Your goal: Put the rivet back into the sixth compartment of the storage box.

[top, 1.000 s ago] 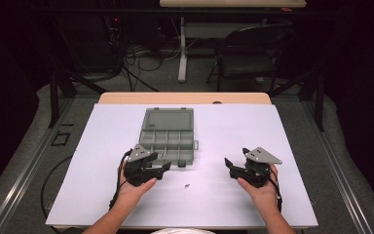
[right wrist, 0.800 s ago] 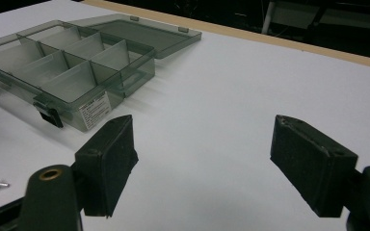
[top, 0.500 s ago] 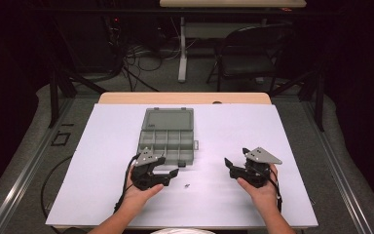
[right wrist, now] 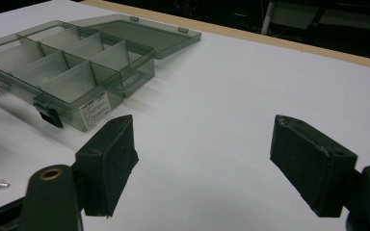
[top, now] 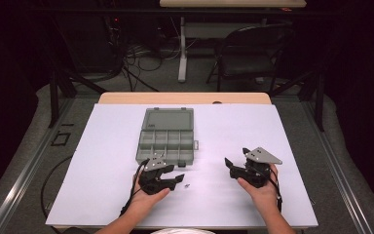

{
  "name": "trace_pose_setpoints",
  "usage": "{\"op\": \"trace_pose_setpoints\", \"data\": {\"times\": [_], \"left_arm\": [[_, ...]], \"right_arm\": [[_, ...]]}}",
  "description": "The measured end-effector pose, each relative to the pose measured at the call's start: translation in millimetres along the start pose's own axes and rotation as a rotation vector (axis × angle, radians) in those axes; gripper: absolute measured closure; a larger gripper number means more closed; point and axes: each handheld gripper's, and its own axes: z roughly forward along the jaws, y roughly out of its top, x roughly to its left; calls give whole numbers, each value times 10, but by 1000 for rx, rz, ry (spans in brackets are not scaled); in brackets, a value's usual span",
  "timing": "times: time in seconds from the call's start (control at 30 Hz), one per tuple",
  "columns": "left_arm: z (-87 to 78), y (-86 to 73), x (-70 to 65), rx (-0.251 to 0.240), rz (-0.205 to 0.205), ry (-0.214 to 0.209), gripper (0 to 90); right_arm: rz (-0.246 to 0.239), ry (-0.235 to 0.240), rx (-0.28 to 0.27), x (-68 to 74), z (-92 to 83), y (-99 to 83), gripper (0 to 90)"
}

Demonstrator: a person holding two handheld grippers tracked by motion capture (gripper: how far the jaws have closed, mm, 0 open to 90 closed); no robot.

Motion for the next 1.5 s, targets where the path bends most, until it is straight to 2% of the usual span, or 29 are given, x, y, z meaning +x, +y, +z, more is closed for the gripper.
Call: {"op": "trace_pose_setpoints", "data": {"times": [0.2,0.4,0.7,0.9,1.0,1.17,1.5], "left_arm": [[52,-22,-17,19,-2,-23,481],[78,-36,-33,28,-2,-27,513],[145,-60,-63,49,-1,-57,612],[185,-75,-96,75,9,-92,669],[196,-83,-116,77,18,-88,675],[215,-99,-125,91,12,-97,712],[253,-120,-134,121,32,-103,845]], "right_arm": [[-1,-1,1,-4,-6,2,230],[0,-3,1,-3,-8,2,230],[2,-6,-1,-8,-9,2,230],[2,-5,-1,-9,-13,4,230],[4,-5,0,-11,-12,3,230],[3,-4,-1,-8,-12,4,230],[2,-3,-1,-10,-13,4,231]]}}
